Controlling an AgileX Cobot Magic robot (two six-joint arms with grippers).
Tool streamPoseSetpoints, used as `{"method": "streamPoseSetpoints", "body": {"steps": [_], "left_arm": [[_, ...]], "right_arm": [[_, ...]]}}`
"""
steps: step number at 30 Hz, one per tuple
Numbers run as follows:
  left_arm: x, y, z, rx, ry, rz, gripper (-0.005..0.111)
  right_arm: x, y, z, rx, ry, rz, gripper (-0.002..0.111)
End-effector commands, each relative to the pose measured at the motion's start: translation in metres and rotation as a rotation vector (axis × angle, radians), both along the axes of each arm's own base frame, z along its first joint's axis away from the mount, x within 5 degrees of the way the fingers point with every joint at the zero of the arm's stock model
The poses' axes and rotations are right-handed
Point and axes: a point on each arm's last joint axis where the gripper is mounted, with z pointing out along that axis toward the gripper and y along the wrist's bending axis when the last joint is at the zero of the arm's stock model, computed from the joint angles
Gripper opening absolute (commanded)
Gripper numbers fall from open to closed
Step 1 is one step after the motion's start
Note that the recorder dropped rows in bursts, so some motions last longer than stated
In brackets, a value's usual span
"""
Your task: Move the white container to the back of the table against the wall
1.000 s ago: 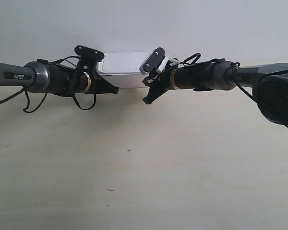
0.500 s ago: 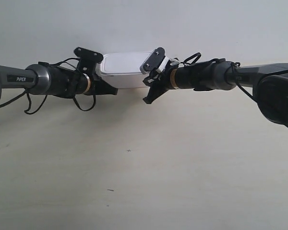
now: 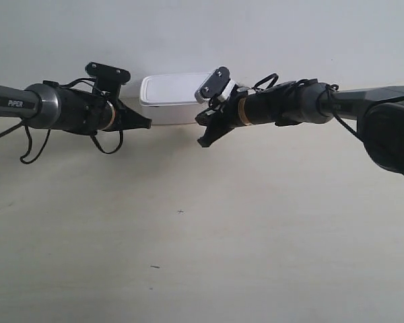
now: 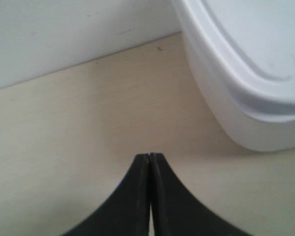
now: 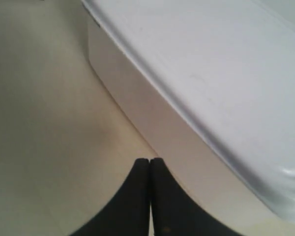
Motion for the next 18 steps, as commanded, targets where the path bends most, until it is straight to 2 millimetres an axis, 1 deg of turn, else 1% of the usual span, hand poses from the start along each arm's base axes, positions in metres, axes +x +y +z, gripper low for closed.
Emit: {"method": "streamPoseSetpoints", "body": {"steps": [1, 4, 7, 12, 15, 18], "left_arm": [[-0.016, 0.004, 0.018, 0.010, 0.006, 0.028, 0.000], [-0.028, 0.006, 0.027, -0.008, 0.020, 0.047, 0.000], [-0.039, 0.008, 0.037, -0.032, 0.027, 0.066, 0.000], [-0.061, 0.012, 0.061, -0.071, 0.024, 0.092, 0.000], [-0.075, 0.014, 0.078, -0.102, 0.015, 0.112, 0.000], [-0.093, 0.012, 0.090, -0.103, 0.015, 0.102, 0.000]], "right_arm": [[-0.003, -0.005, 0.037, 0.124, 0.064, -0.015, 0.000], [-0.007, -0.014, 0.057, 0.180, 0.110, -0.080, 0.000], [-0.016, -0.026, 0.081, 0.207, 0.130, -0.116, 0.000], [-0.041, -0.047, 0.114, 0.181, 0.110, -0.205, 0.000], [-0.057, -0.057, 0.128, 0.156, 0.093, -0.266, 0.000], [-0.075, -0.062, 0.141, 0.161, 0.095, -0.280, 0.000]]}}
